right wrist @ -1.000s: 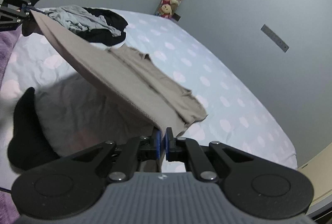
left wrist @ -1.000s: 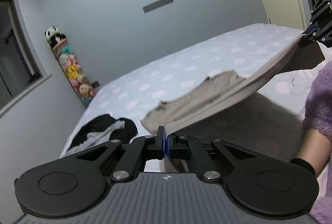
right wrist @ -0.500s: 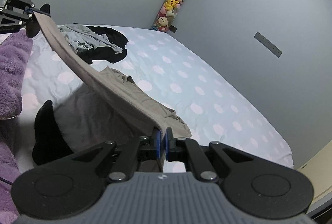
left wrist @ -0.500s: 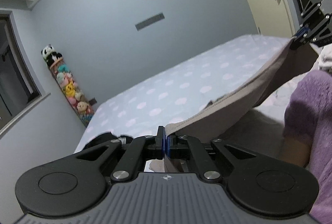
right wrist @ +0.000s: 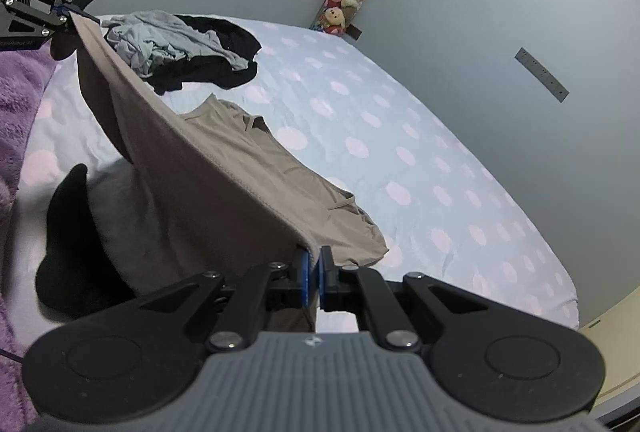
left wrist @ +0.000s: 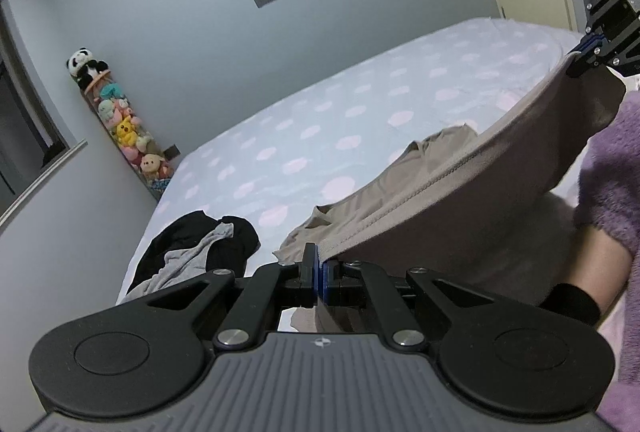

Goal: Fold clothes
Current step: 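Lift the hem with both grippers and carry it toward the collar, then lay the hem over the collar and open both grippers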

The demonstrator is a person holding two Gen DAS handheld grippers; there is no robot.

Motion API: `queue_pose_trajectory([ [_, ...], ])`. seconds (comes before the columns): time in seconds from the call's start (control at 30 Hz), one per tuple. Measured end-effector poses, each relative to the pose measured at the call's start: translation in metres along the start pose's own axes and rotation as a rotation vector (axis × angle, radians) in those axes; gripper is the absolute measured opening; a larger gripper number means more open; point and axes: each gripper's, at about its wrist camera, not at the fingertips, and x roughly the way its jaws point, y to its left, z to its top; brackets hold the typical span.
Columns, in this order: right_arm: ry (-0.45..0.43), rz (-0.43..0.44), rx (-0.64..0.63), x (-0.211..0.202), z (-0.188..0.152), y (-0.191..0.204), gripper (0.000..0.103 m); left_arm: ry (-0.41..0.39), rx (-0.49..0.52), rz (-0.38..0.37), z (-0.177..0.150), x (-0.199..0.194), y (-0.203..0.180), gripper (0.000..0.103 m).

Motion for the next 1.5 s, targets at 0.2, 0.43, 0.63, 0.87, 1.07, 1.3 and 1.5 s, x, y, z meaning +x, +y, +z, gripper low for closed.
queue_pose_trajectory([
  [0.2,0.020,0.046,0.042,0.044,0.006,-0.023,0.006,0.053,0.067,-0.019,0.018,0.048,0.011,0.001],
  [0.43,0.054,0.074,0.036,0.119,0.024,-0.049,0.006,0.156,0.122,-0.057,0.032,0.128,0.027,0.001],
  [0.63,0.130,0.111,0.038,0.204,0.035,-0.071,0.006,0.236,0.164,-0.094,0.038,0.207,0.037,0.001],
  [0.87,0.211,0.155,0.066,0.298,0.040,-0.090,0.007,0.341,0.132,-0.157,0.031,0.307,0.043,0.001],
  [1.07,0.239,0.191,0.123,0.363,0.030,-0.096,0.007,0.402,0.043,-0.199,0.011,0.364,0.051,0.001],
  [1.3,0.233,0.197,0.288,0.388,0.009,-0.113,0.027,0.362,-0.096,-0.186,-0.001,0.376,0.067,0.021],
  [1.5,0.173,0.123,0.455,0.378,0.003,-0.135,0.033,0.327,-0.205,-0.137,0.001,0.374,0.083,0.025],
])
